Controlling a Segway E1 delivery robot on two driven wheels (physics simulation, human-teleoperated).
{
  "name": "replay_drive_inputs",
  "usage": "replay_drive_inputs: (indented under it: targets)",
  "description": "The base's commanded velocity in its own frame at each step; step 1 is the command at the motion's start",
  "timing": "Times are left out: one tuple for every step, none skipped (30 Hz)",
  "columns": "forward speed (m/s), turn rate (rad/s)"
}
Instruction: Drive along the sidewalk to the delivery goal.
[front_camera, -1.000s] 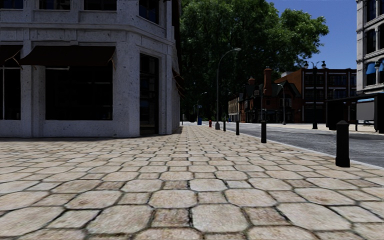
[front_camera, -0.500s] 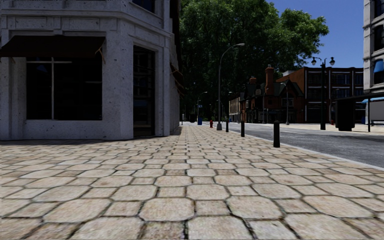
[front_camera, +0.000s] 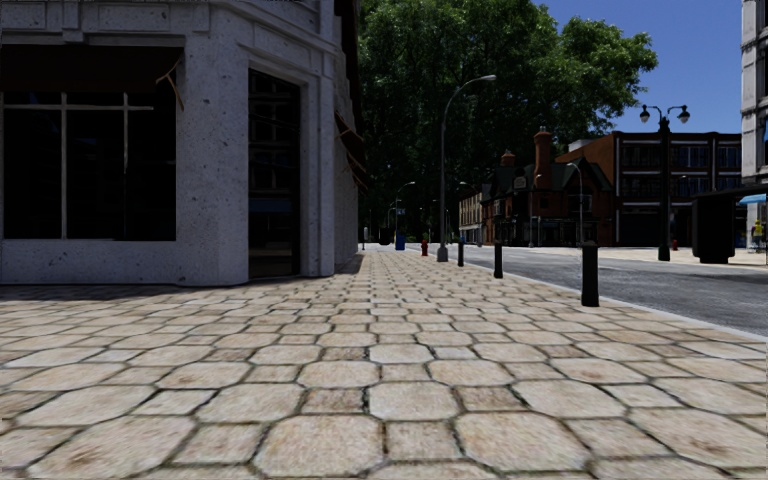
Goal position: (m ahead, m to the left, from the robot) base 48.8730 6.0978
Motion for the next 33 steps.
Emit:
replay_drive_inputs:
  targets:
    - [2.0, 0.0]
    - [2.0, 0.0]
    - [2.0, 0.0]
    - [2.0, 0.0]
    - [2.0, 0.0]
    - [2.0, 0.0]
    - [2.0, 0.0]
    - [2.0, 0.0]
    - [2.0, 0.0]
    - [2.0, 0.0]
    - [2.0, 0.0]
    - [2.0, 0.0]
    - [2.0, 0.0]
    - [2.0, 0.0]
    - [2.0, 0.0]
    - [2.0, 0.0]
    - [2.0, 0.0]
    - [2.0, 0.0]
    - [2.0, 0.0]
    - [2.0, 0.0]
    - [2.0, 0.0]
    - [2.0, 0.0]
    - [2.0, 0.0]
    - [2.0, 0.0]
    - [2.0, 0.0]
    - [2.0, 0.0]
    - [2.0, 0.0]
    - [2.0, 0.0]
    - [2.0, 0.0]
    - [2.0, 0.0]
    - [2.0, -0.17]
    - [2.0, -0.4]
    - [2.0, -0.51]
